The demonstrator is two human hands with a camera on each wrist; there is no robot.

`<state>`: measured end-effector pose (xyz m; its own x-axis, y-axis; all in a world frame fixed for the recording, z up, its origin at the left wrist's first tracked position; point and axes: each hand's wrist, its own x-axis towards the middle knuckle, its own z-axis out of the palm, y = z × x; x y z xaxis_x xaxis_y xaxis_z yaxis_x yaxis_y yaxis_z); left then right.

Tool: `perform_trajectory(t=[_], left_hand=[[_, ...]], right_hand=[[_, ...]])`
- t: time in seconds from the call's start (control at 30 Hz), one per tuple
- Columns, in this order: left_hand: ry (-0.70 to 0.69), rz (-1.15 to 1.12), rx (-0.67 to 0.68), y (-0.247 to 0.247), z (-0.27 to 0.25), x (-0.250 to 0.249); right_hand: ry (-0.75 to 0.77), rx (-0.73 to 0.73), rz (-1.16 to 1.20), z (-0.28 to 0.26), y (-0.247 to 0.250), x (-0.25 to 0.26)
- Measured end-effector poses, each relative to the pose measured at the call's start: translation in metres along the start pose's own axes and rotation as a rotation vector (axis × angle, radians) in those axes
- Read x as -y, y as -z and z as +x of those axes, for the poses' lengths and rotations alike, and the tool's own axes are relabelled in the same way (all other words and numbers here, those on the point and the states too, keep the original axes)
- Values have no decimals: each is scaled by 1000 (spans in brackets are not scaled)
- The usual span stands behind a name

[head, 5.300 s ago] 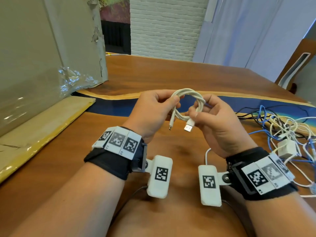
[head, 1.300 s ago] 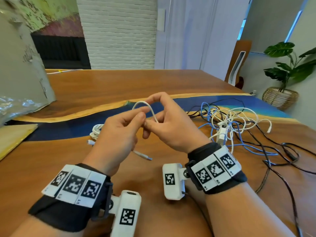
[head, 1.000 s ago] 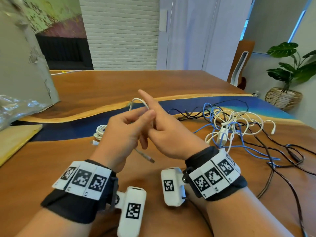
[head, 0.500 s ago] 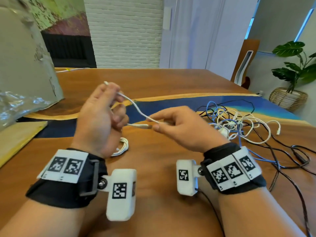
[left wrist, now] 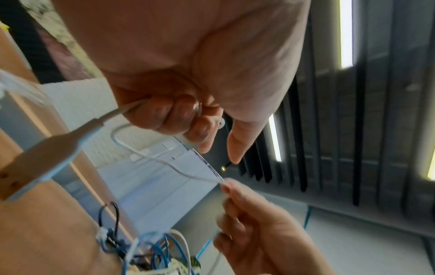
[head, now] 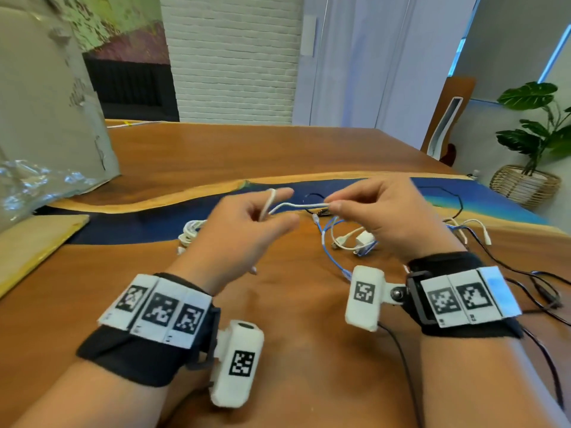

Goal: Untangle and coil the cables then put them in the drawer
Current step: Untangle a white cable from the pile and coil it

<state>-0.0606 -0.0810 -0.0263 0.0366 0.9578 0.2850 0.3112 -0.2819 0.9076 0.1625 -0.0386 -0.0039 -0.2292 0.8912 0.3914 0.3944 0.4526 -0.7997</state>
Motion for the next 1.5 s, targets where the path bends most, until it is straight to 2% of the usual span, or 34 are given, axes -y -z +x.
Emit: perform_trajectory(t=[0.07, 0.13, 0.2, 0.23, 0.3, 0.37, 0.4, 0.5, 0.6, 0.73, 0.87, 0.93, 1.0, 1.07, 1.17, 1.23, 1.4, 1.43, 1.5], left_hand=[[-25, 127, 137, -16, 3, -6], [-39, 274, 211, -28, 9, -13], [-60, 389, 155, -34, 17, -16], [-50, 352, 103, -36, 22, -16], [43, 16, 2, -35, 31, -16], [173, -412, -99, -29, 39, -18], [198, -557, -145, -24, 42, -20], [138, -792, -282, -10, 48, -21], [135, -763, -316, -12, 48, -16], [208, -515, -171, -29, 42, -2], [193, -306, -28, -44, 30, 4], [195, -280, 5, -50, 26, 3], [181, -253, 47, -57, 26, 2], [166, -227, 105, -68, 30, -3], [128, -128, 203, -87, 40, -14], [81, -51, 239, -95, 49, -22], [-16, 49, 152, -98, 62, -29], [-12, 62, 110, -97, 63, -27], [-2, -22, -16, -92, 66, -21]], right_hand=[[19, 104, 50, -1, -7, 4], [46, 140, 180, -1, -9, 3], [33, 141, 270, 0, -2, 0], [3, 138, 272, 1, 3, -5], [-97, 149, 146, 2, 12, -19], [-237, 170, -89, 3, 18, -37], [-311, 163, -197, 5, 19, -46], [-445, -7, -327, 7, 22, -63], [-415, -228, -371, 9, 30, -65], [-389, -421, -100, 14, 29, -61], [-263, -620, -99, 15, 33, -49], [-224, -661, 26, 14, 36, -47], [-187, -638, 232, 13, 35, -44], [-156, -529, 399, 13, 33, -39], [-111, -307, 325, 13, 30, -35], [-85, -225, 278, 11, 31, -38], [-37, -196, 392, 10, 34, -42], [-30, -173, 423, 9, 33, -41], [-117, -99, 458, 10, 28, -44]])
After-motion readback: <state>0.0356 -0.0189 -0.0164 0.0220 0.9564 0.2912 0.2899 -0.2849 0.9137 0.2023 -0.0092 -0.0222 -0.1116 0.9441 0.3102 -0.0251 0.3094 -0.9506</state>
